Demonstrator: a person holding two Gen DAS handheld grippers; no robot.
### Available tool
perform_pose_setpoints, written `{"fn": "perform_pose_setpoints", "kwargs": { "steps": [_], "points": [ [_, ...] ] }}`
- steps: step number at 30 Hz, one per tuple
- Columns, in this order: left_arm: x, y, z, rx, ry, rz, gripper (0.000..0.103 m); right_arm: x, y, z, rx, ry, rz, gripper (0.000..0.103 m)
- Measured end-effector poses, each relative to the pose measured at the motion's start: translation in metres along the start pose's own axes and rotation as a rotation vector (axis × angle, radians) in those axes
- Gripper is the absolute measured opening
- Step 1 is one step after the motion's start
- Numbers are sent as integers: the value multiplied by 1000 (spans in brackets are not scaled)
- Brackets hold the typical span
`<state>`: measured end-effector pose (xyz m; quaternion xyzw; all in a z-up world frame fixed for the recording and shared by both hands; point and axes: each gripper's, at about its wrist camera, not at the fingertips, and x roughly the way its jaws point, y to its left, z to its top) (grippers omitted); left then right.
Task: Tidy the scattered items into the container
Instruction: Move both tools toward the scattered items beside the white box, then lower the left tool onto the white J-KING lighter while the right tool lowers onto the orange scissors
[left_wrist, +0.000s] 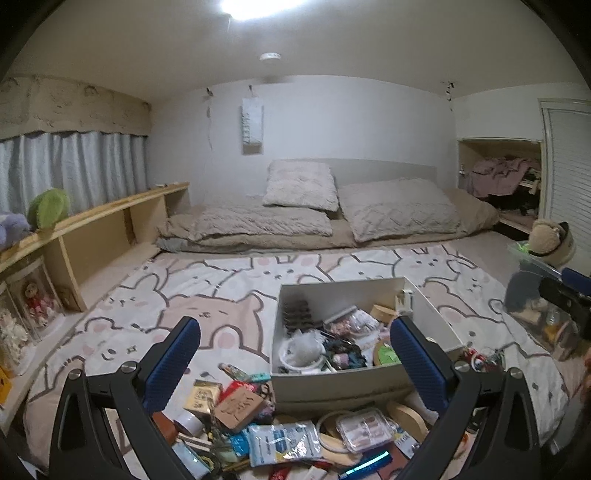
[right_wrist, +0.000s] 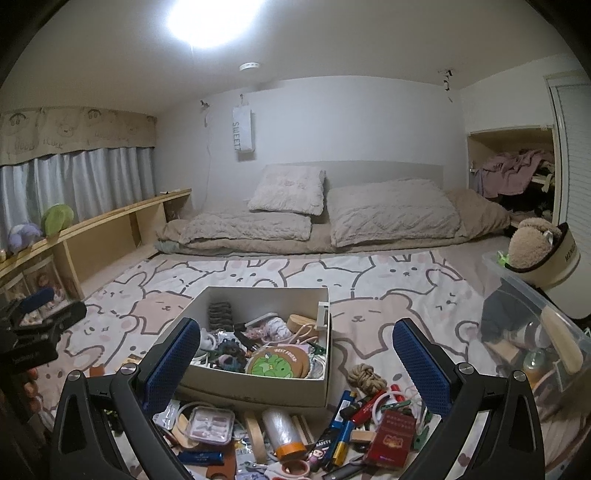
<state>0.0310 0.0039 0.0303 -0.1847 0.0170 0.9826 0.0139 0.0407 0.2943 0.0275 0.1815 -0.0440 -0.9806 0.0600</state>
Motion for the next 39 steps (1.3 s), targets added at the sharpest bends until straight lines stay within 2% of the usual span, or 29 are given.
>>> {"fn": "perform_pose_setpoints", "kwargs": {
  "steps": [6, 12, 20, 27, 29, 33, 39],
  "points": [
    [5, -2, -14, 14, 23, -5, 103, 10, -15, -23, 20, 57, 11, 103],
    [15, 4, -38, 0, 82, -32, 103, 20, -25, -54, 23, 118, 8, 103],
    [28, 12, -74, -67, 152, -90, 103, 33, -28, -89, 58, 152, 52, 103],
    [44, 11, -106, -124, 248, -122, 103, 52, -22, -126, 45, 237, 60, 103],
    [50, 4, -119, -109, 291, -100, 103, 61, -17, -137, 10, 279, 48, 103],
    [58, -9, -139, -81, 357, -119, 103, 75, -6, -159, -105, 353, 25, 103],
    [69, -31, -164, -43, 443, -147, 103, 86, -1, -179, -126, 419, 57, 103]
  ]
}}
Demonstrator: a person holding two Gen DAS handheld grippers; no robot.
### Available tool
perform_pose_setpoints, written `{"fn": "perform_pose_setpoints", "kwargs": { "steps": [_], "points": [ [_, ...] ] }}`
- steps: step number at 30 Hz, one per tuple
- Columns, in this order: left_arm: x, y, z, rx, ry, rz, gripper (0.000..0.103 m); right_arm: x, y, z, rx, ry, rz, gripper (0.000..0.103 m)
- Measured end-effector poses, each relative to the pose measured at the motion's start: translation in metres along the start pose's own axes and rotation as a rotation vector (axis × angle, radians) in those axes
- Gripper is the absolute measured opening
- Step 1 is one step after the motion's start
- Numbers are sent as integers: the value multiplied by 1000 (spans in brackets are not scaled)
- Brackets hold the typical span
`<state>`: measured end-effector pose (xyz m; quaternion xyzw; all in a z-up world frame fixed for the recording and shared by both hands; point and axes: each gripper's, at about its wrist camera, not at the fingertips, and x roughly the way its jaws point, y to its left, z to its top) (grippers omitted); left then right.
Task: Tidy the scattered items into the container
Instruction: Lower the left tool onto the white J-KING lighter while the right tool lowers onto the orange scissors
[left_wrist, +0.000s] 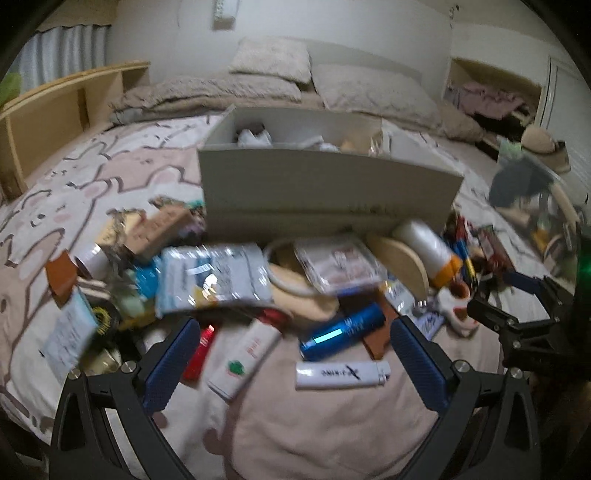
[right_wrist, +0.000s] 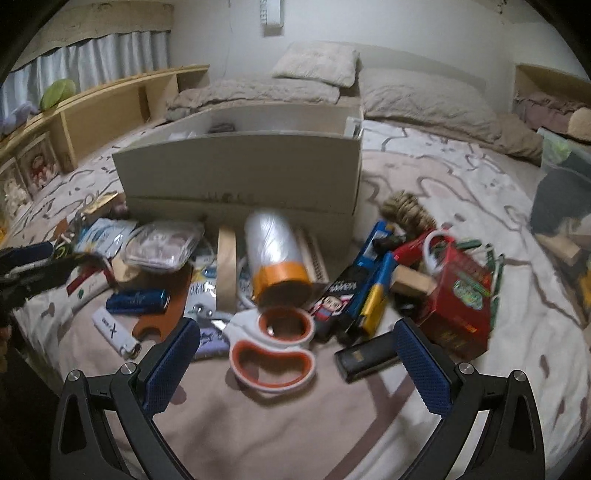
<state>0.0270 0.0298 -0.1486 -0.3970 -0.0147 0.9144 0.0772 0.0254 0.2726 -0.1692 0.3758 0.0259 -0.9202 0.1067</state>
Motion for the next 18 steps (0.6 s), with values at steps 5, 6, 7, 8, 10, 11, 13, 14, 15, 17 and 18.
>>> {"fn": "perform_pose_setpoints", "kwargs": {
  "steps": [5, 6, 7, 8, 10, 11, 13, 14, 15, 17, 18],
  "points": [
    [20, -10, -14, 27, 72, 11, 103, 6, -1, -6, -8, 11, -1, 103],
    [24, -11, -17, 30, 85, 9, 103, 7, -2, -7, -4, 14, 2, 103],
    [27, -13, -20, 32, 97, 9, 103, 9, -3, -7, -1, 19, 5, 103],
    [31, -14, -23, 33, 108, 10, 103, 10, -4, -7, 3, 25, 5, 103],
    [37, -17, -25, 35, 123, 13, 103, 14, -5, -9, 7, 38, 5, 103],
    [40, -18, -27, 37, 132, 14, 103, 15, -5, -11, 8, 44, 7, 103],
    [44, -21, -31, 52, 135, 26, 103, 18, -4, -13, 8, 52, 15, 103],
    [44, -24, -32, 66, 130, 33, 103, 18, -4, -14, 9, 55, 16, 103],
    [45, -26, -32, 75, 133, 33, 103, 19, -4, -14, 8, 55, 14, 103],
    [49, -29, -34, 75, 153, 20, 103, 19, -3, -14, 7, 54, 9, 103],
    [51, -29, -35, 73, 160, 21, 103, 19, -3, -14, 9, 55, 6, 103]
  ]
}}
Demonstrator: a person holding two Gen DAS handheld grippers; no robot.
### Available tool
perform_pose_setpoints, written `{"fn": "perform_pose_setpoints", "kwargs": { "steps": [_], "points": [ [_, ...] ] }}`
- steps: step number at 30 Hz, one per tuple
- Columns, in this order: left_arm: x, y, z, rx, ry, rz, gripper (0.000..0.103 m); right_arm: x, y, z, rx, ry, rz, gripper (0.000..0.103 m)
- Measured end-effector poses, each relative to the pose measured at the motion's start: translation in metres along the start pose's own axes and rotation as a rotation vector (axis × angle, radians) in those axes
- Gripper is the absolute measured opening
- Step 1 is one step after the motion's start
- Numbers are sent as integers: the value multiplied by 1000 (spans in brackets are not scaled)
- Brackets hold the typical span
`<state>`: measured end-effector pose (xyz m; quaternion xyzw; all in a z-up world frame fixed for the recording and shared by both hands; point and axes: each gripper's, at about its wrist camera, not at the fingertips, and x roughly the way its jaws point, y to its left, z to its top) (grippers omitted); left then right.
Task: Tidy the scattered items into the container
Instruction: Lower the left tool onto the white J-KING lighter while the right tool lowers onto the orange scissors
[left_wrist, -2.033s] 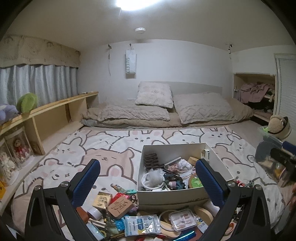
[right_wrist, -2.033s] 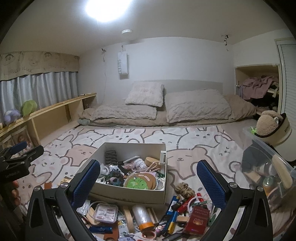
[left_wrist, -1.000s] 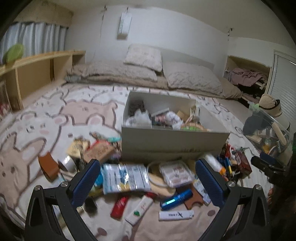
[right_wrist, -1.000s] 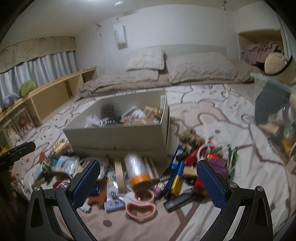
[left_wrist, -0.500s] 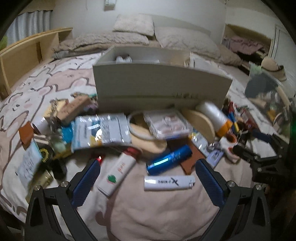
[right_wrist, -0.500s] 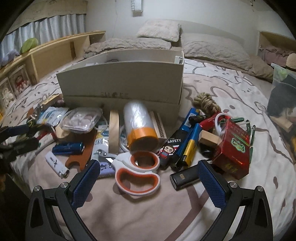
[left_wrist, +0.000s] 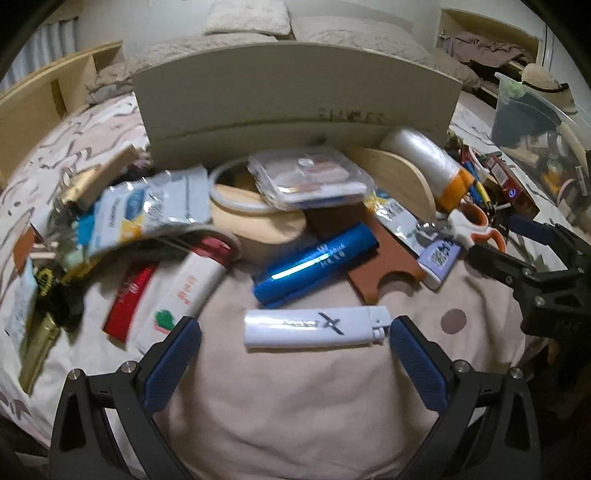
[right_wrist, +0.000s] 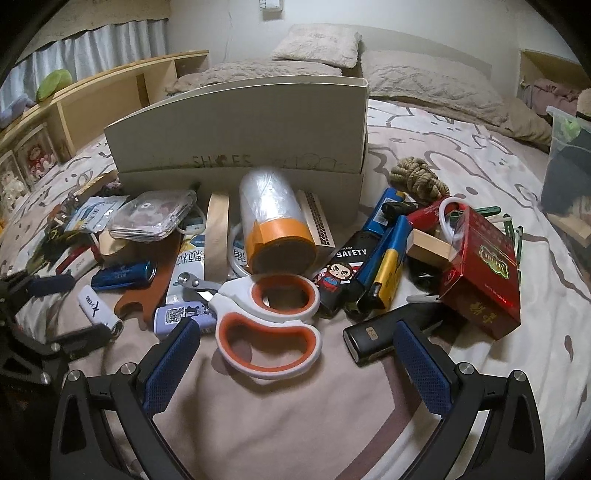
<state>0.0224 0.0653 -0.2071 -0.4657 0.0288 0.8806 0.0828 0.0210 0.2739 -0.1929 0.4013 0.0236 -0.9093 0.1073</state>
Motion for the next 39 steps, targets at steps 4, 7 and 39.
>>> {"fn": "perform_pose_setpoints", "kwargs": {
  "steps": [4, 7, 39],
  "points": [
    [3, -2, -2, 11, -6, 20, 103, 0, 1, -2, 4, -20, -8, 103],
    [3, 0, -3, 1, -11, 23, 103, -1, 1, -5, 5, -37, -8, 103],
    [-1, -9, -4, -23, -33, 24, 81, 7, 18, 6, -94, -49, -25, 103]
  ]
}}
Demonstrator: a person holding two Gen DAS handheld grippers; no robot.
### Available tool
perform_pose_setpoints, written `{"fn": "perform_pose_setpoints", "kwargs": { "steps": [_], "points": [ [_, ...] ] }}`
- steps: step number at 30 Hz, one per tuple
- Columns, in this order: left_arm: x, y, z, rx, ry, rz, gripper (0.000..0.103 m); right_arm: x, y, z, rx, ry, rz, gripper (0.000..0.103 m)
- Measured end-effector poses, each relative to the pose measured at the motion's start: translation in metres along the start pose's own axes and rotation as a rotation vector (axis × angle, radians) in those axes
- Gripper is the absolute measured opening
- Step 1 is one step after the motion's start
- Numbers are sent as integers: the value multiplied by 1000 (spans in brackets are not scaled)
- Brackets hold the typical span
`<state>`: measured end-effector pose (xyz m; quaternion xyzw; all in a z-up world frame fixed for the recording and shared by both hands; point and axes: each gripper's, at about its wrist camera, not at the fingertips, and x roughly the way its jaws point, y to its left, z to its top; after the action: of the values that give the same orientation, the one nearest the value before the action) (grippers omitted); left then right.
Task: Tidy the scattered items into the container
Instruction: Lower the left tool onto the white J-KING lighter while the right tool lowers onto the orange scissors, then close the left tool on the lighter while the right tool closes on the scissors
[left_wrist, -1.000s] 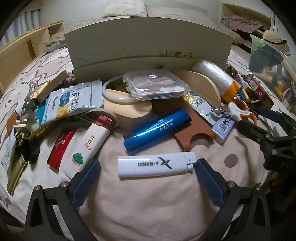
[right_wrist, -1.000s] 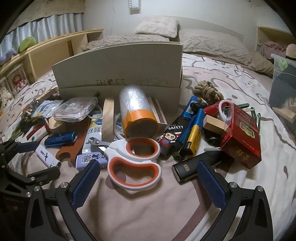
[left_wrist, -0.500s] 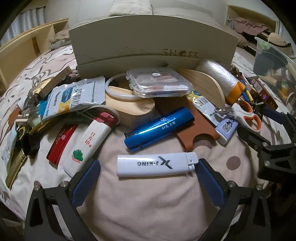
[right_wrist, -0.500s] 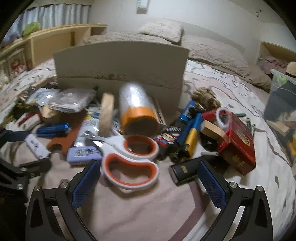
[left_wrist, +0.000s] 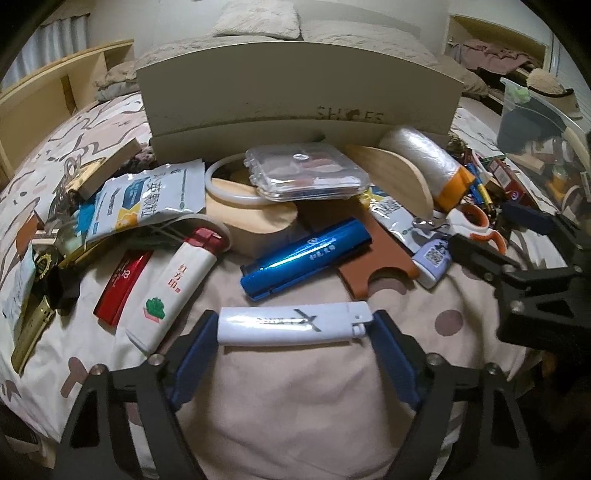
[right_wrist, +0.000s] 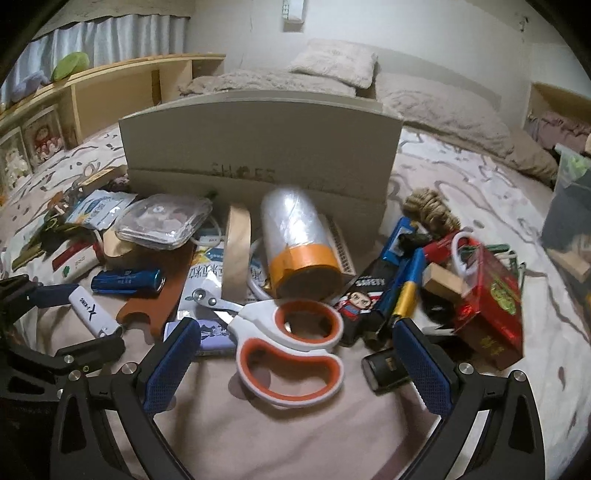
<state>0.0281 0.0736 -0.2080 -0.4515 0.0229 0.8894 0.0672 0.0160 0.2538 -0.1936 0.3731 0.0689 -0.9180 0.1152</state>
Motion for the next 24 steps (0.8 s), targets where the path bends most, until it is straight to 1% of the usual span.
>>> {"fn": "perform_pose_setpoints", "kwargs": {
  "steps": [3, 4, 5, 6, 8, 10, 11, 19, 24],
  "points": [
    [-1, 2, 0, -4, -1, -11, 81, 2, -1, -1, 6, 8, 8, 103],
    [-2, 3, 0, -8, -1, -16, 81, 3, -2, -1, 11, 8, 11, 101],
    [-2, 4, 0, -11, -1, -21, 81, 3, -3, -1, 13, 8, 20, 97],
    [-3, 4, 1, -14, -1, -27, 81, 3, -4, 0, 14, 9, 33, 89],
    [-4, 5, 2, -17, -2, -36, 81, 3, -4, 1, 15, 13, 58, 81],
    [-5, 5, 2, -22, -2, -44, 81, 2, -3, 2, 1, 7, 65, 69],
    [-5, 5, 2, -26, -2, -49, 81, 2, -2, 2, -6, 3, 66, 67],
    [-10, 7, 3, -36, -14, -67, 81, -5, -3, -1, -17, -5, 84, 66],
    [-15, 9, 6, -40, -43, -66, 81, -9, -1, -1, -17, -10, 90, 66]
  ]
}}
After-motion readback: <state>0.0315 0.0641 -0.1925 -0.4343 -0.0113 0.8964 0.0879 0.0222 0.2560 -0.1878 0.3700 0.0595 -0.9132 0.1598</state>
